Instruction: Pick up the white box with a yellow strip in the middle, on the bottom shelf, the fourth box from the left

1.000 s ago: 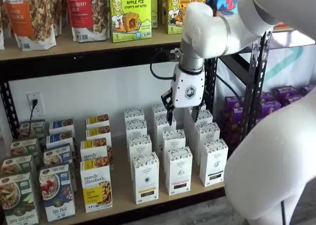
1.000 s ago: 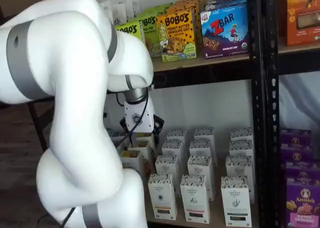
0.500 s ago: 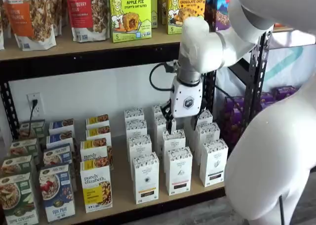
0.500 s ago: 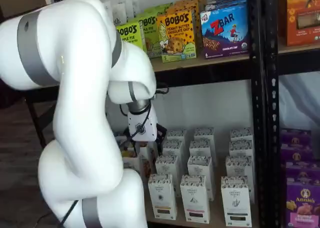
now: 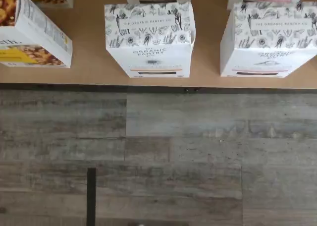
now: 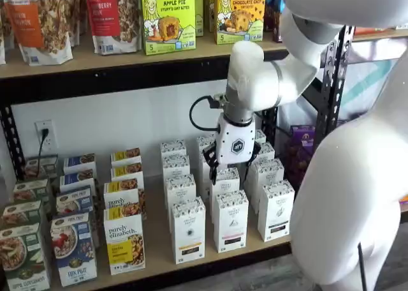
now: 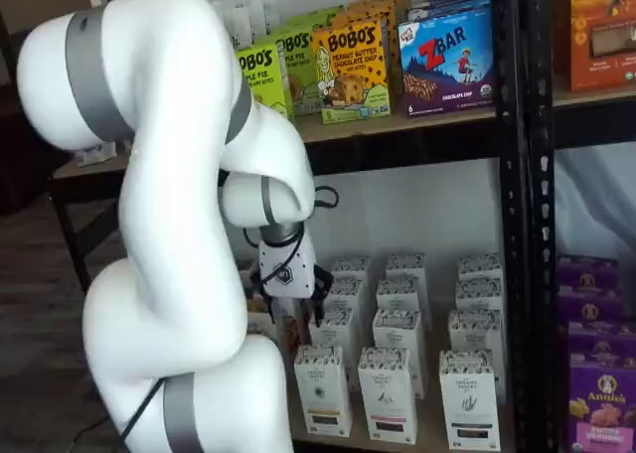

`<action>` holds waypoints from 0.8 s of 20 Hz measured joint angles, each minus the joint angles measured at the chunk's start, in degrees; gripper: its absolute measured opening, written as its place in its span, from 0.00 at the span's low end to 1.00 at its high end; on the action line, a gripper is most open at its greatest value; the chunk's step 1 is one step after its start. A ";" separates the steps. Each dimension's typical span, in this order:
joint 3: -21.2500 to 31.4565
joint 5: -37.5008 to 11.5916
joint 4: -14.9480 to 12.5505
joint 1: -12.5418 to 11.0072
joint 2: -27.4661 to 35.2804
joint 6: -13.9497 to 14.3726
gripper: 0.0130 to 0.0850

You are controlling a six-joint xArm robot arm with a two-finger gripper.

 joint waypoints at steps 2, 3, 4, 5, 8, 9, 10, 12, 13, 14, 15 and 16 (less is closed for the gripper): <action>-0.63 -1.06 0.53 -0.08 2.13 -0.57 1.00; -0.88 -1.66 0.69 -0.11 3.04 -0.78 1.00; -1.17 -2.42 0.77 -0.15 4.06 -0.93 1.00; -1.44 -3.08 0.76 -0.19 4.93 -0.99 1.00; -2.42 -4.69 2.03 -0.24 7.43 -2.29 1.00; -2.80 -5.01 2.35 -0.24 8.19 -2.59 1.00; -3.41 -5.37 2.60 -0.24 9.31 -2.82 1.00; -4.41 -6.33 3.23 -0.11 11.30 -3.35 1.00; -4.86 -6.70 3.38 -0.04 12.14 -3.44 1.00; -5.38 -7.03 3.21 0.02 13.07 -3.25 1.00; -5.80 -7.36 3.25 0.09 13.85 -3.25 1.00; -6.26 -7.77 3.26 0.18 14.74 -3.21 1.00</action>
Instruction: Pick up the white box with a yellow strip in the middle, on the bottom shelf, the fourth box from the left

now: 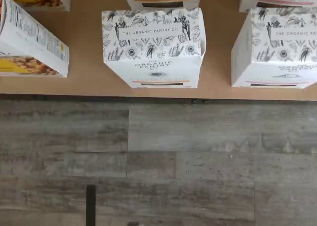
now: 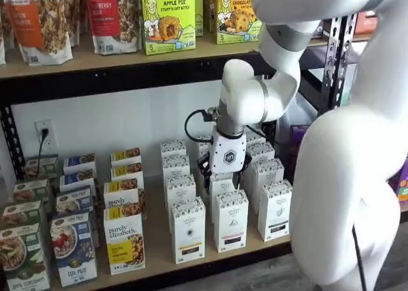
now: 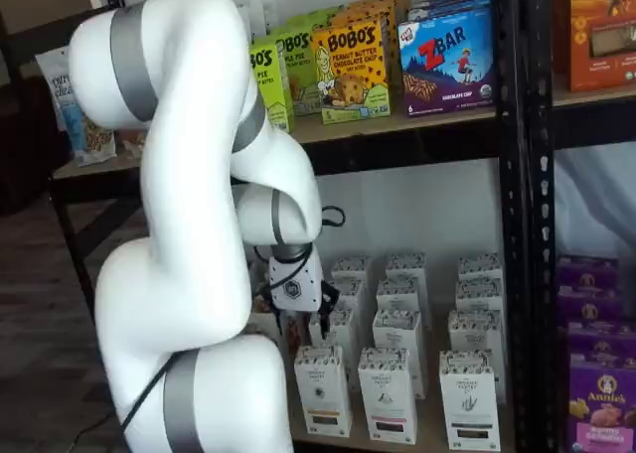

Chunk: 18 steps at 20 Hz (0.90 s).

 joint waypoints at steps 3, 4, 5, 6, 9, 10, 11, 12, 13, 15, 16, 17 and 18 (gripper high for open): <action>-1.53 -1.08 0.67 0.31 2.80 -0.40 1.00; -1.95 -1.33 0.40 0.38 3.49 -0.07 1.00; -2.42 -1.75 0.23 0.48 4.36 0.14 1.00; -2.79 -2.16 -0.13 0.54 5.06 0.51 1.00; -4.17 -3.28 -2.18 0.52 7.39 2.30 1.00; -4.81 -3.59 -2.25 0.47 8.40 2.30 1.00; -5.30 -3.78 -2.35 0.43 9.16 2.35 1.00; -5.77 -4.07 -2.63 0.39 9.92 2.56 1.00; -6.14 -4.40 -2.92 0.36 10.58 2.78 1.00; -6.96 -4.88 -4.52 0.25 11.91 4.15 1.00; -7.41 -5.00 -5.54 0.19 12.57 5.05 1.00; -8.01 -5.20 -6.20 0.16 13.46 5.64 1.00; -8.51 -5.47 -5.82 0.19 14.24 5.28 1.00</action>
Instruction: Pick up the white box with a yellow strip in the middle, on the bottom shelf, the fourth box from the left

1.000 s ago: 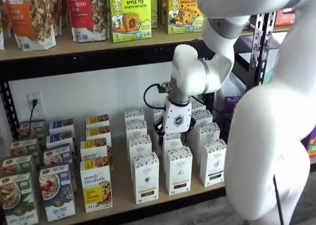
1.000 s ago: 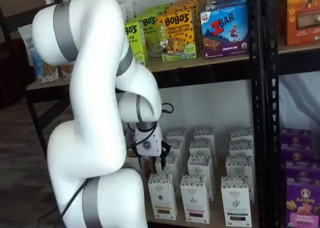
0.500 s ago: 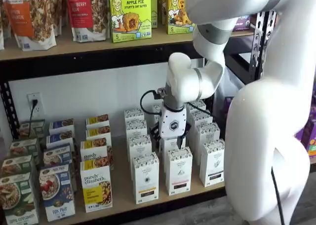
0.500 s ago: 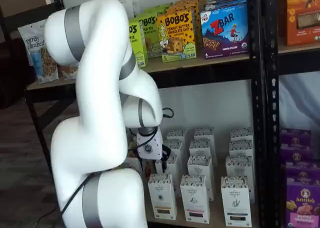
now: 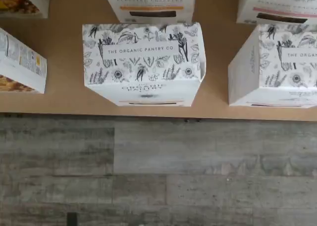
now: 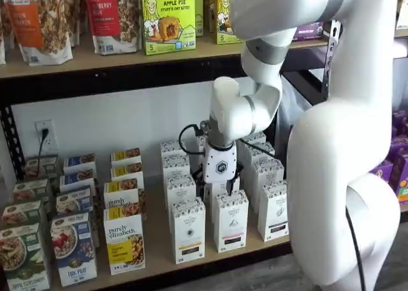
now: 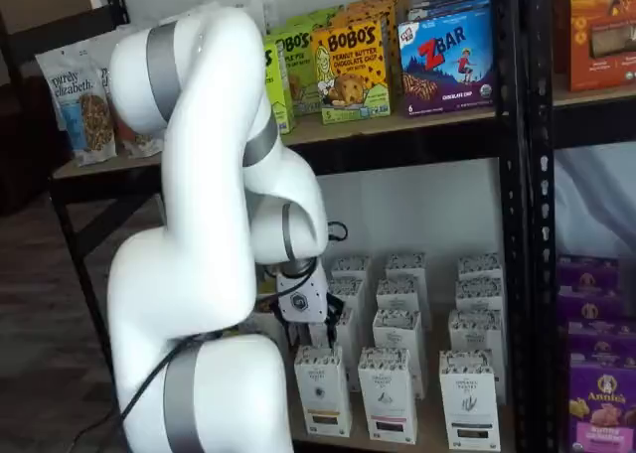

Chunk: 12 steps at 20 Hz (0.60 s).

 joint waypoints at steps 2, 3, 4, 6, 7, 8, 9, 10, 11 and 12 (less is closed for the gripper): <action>-0.79 -0.49 1.35 0.10 1.22 -1.20 1.00; -1.30 -0.70 1.78 0.11 1.94 -1.59 1.00; -1.74 -0.83 2.05 0.11 2.53 -1.85 1.00; -2.86 -1.06 2.59 0.10 3.96 -2.39 1.00; -3.39 -0.99 2.28 0.06 4.55 -2.13 1.00; -4.01 -1.16 2.04 0.05 5.34 -1.92 1.00; -4.44 -1.42 2.17 0.07 5.91 -2.04 1.00; -4.85 -1.74 2.40 0.12 6.48 -2.21 1.00; -5.31 -2.20 2.82 0.19 7.11 -2.58 1.00; -5.77 -2.53 3.33 0.24 7.69 -3.05 1.00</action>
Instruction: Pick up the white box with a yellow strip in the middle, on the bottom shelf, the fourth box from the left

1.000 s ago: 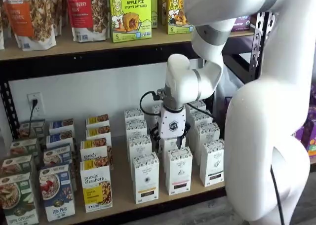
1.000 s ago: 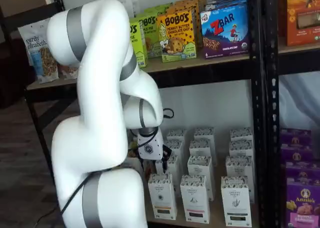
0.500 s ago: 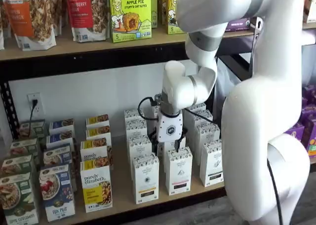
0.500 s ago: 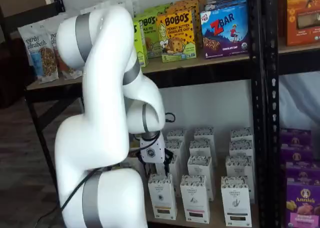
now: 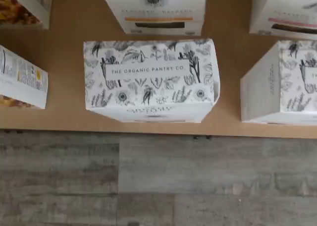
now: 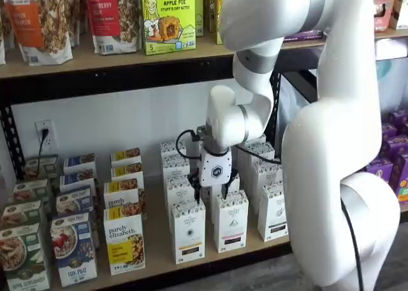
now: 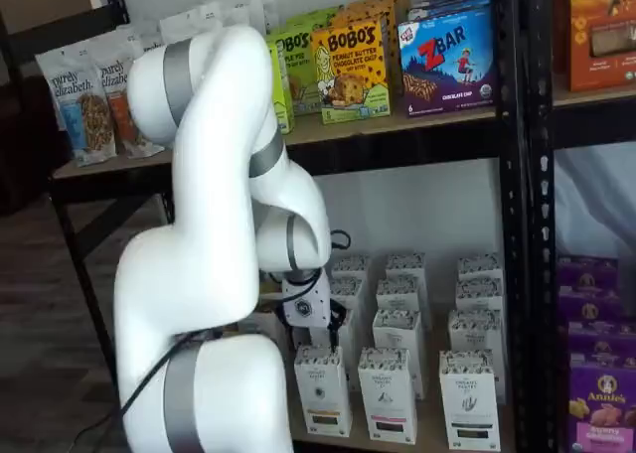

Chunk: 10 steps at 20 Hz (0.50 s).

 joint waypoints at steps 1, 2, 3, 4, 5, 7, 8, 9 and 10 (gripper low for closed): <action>-0.47 -0.02 0.10 -0.01 0.48 -0.11 1.00; -0.89 0.05 -0.26 -0.08 0.86 0.18 1.00; -1.44 0.24 -1.15 -0.23 1.33 0.89 1.00; -1.89 0.37 -1.31 -0.30 1.73 0.99 1.00; -2.31 0.43 -1.36 -0.34 2.12 1.00 1.00; -3.07 0.67 -1.62 -0.44 2.78 1.16 1.00; -3.55 0.78 -1.29 -0.46 3.21 0.82 1.00; -3.92 0.86 -1.10 -0.47 3.54 0.64 1.00; -4.35 0.98 -1.13 -0.48 3.91 0.67 1.00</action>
